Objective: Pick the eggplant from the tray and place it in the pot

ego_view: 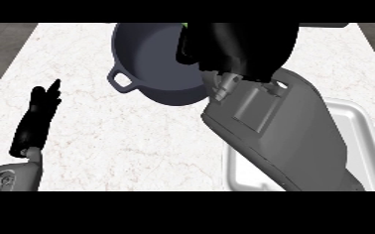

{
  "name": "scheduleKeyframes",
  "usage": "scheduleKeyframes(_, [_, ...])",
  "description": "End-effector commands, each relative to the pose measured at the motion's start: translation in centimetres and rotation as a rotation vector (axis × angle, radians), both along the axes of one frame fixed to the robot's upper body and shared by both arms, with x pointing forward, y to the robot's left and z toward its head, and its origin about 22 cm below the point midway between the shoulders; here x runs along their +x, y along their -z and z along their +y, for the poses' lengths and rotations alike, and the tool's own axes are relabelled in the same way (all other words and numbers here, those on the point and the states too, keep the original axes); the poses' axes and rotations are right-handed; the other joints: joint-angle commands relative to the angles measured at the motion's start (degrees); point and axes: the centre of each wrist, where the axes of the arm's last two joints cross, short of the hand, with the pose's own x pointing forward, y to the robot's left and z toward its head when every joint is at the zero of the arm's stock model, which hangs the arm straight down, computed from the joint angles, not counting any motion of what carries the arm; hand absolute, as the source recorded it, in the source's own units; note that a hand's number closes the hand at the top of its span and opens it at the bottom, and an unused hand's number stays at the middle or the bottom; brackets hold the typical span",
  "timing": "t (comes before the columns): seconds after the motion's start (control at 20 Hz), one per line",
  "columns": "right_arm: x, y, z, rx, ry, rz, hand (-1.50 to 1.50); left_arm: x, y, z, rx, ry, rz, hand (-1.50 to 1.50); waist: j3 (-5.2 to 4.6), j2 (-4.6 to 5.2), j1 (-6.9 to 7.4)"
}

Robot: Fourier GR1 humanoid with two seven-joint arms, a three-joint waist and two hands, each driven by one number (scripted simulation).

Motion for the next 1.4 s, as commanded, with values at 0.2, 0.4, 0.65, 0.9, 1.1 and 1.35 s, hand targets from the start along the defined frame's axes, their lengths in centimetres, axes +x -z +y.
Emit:
scheduleKeyframes(0.2, [6.2,0.6,2.1,0.108,0.094,0.201,1.5,1.1,-1.2,-1.5,0.005,0.011,-0.015,0.0,0.05,0.36,0.54])
scheduleKeyframes(0.4, [8.9,2.4,2.4,0.128,0.083,0.279,1.5,0.0,-1.4,-0.6,-0.008,0.02,-0.008,0.0,0.06,0.37,1.18])
scheduleKeyframes(0.65, [11.4,5.8,1.5,0.256,0.112,0.39,1.5,1.1,-0.8,0.0,0.004,0.021,-0.01,0.0,0.01,0.82,1.33])
scheduleKeyframes(0.9, [12.5,8.2,2.0,0.348,0.035,0.377,-1.5,2.5,-1.2,-2.4,-0.008,0.025,-0.01,0.0,0.06,0.82,1.67])
scheduleKeyframes(1.1, [12.5,8.3,1.5,0.543,0.009,0.236,-1.5,2.0,-0.7,-0.9,0.002,0.037,-0.011,0.0,0.06,0.89,1.91])
scheduleKeyframes(1.35, [12.7,7.7,0.9,0.716,0.021,0.002,-1.5,0.5,0.8,-1.3,0.003,0.028,-0.014,0.0,0.07,0.58,1.17])
